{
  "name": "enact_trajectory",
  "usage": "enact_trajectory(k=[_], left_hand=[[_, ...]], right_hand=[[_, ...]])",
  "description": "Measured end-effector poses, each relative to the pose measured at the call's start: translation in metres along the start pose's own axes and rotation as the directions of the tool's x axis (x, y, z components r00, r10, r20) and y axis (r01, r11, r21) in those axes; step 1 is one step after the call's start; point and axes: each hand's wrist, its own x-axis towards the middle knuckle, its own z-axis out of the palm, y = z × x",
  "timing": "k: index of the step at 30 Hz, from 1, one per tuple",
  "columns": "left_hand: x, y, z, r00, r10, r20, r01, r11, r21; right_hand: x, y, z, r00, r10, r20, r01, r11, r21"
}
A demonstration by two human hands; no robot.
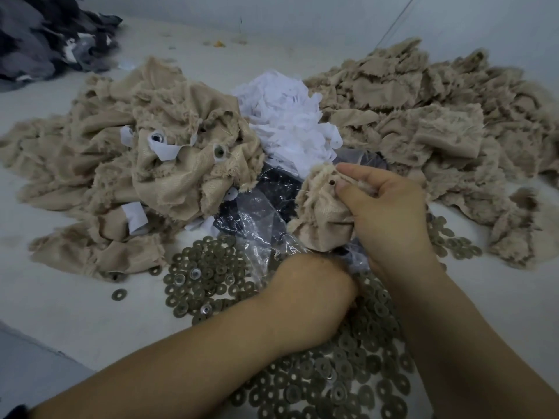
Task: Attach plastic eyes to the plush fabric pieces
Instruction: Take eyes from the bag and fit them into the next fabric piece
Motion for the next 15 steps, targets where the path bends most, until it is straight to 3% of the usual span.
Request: enact_trajectory(k=[4,9,15], left_hand=[[-0.004,-0.002,0.001,0.999,0.038,0.009,-0.038,0.998,0.045],[-0.007,-0.011,0.005,1.0,0.002,0.001,-0.002,0.999,-0.042],[-0.007,-0.012,-0.006,0.995,0.082,0.061,-0.079,0.995,-0.056]], right_hand=[[-0.002,-0.001,0.0,1.0,0.001,0.019,-0.001,0.999,-0.043],[-0.004,0.001,0.001,0.999,0.004,0.038,-0.001,0.996,-0.088],[-0.004,0.0,0.003,0.999,0.005,0.045,-0.001,0.996,-0.086]])
